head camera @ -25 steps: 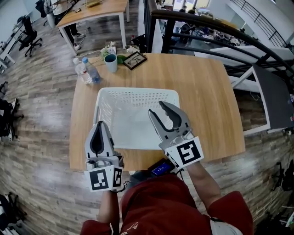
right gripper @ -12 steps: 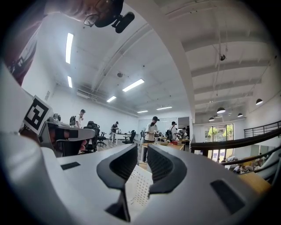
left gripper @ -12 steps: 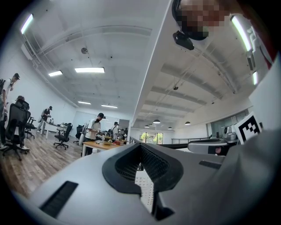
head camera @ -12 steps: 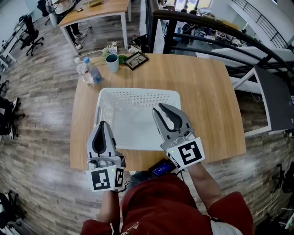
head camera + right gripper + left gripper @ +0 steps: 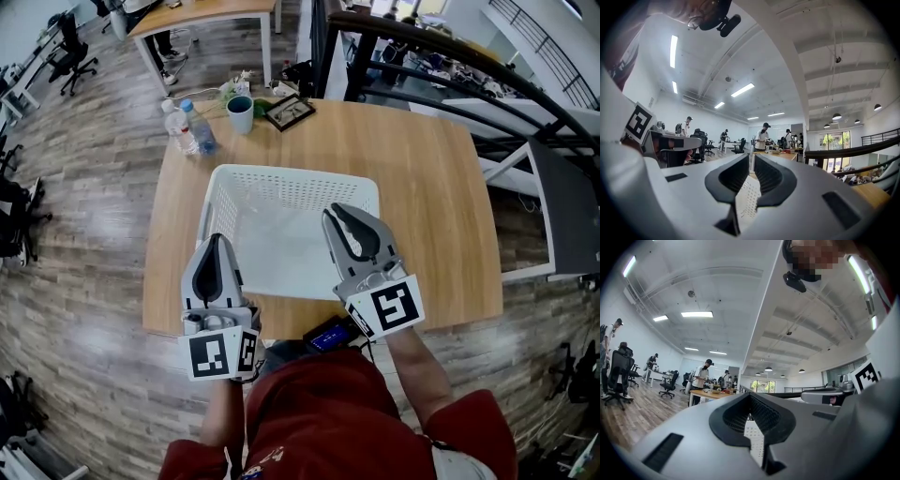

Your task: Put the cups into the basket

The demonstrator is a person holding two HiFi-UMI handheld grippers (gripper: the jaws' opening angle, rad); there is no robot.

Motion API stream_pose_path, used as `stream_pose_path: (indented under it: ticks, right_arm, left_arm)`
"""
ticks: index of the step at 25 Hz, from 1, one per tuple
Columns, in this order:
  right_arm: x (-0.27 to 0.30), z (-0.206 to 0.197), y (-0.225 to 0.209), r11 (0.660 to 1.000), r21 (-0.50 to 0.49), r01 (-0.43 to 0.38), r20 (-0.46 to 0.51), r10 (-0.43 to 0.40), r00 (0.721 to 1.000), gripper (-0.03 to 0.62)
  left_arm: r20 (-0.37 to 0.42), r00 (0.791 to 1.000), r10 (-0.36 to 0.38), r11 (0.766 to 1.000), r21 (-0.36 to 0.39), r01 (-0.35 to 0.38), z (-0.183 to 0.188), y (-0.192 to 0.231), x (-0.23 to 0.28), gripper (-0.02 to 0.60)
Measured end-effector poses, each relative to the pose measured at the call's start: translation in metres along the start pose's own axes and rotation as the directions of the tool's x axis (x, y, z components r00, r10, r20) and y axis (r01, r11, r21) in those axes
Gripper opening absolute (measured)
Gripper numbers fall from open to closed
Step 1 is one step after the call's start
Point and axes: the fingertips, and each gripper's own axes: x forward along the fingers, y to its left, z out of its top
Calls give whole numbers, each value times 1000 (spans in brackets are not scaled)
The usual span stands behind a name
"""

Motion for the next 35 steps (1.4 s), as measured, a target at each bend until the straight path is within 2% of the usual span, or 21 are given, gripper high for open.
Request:
stream_pose_path:
  ticks: [8,35]
  right_arm:
    - [2,0,-4,1000,6,12,-5,-12,1000,11]
    - [5,-10,-12,999,18,43,-39,-42,998,11]
  left_arm:
    - [1,1000,-3,1000,-4,3,-1,-1,2,0]
    - [-5,1000,-6,1000,26,6,-3,-2,3,0]
